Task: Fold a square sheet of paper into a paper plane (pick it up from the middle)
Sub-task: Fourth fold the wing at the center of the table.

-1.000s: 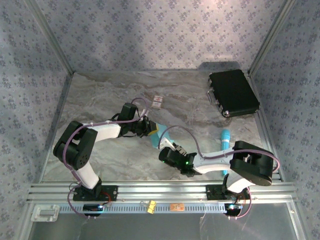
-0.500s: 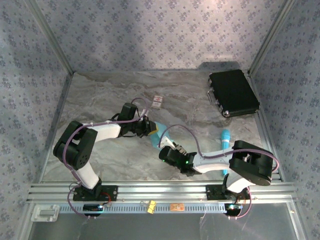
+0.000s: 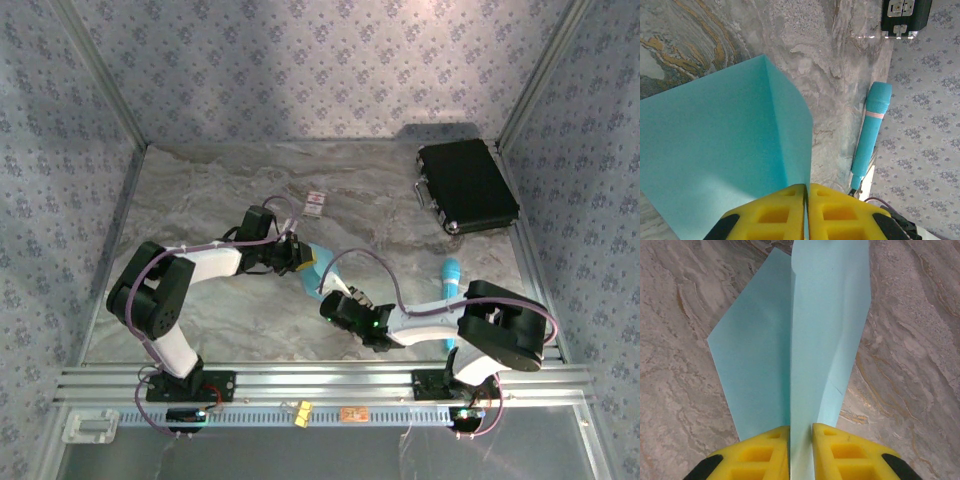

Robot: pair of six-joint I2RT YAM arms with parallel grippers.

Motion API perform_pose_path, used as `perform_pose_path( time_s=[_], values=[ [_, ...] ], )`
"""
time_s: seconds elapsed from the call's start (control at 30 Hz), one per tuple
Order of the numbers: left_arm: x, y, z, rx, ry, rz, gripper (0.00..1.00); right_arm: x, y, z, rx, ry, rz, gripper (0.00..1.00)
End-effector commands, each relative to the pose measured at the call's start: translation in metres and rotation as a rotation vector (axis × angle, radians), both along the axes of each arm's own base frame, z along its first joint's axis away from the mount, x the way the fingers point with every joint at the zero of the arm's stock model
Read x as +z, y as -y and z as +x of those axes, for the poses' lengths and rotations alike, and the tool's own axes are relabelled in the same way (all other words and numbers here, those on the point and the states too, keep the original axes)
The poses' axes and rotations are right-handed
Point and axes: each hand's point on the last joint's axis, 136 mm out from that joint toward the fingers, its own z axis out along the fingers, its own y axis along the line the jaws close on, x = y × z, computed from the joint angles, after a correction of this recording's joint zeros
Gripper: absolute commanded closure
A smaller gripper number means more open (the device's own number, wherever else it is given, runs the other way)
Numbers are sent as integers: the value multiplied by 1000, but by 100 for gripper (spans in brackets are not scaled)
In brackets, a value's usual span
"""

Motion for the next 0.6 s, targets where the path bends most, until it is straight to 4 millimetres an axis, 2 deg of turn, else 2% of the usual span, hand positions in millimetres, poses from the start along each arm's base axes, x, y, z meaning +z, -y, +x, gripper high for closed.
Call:
perform_pose_path(
  time_s=[0.0,0.3,0.57],
  values=[
    [9,3,3,-14,12,-21,91,-2,0,0,-11,-14,32,82],
    [9,3,3,-13,11,-21,92,-3,0,0,-10,-20,39,81],
    [10,3,4,-11,14,-24,93,-4,5,1,-25,-12,27,76]
  ],
)
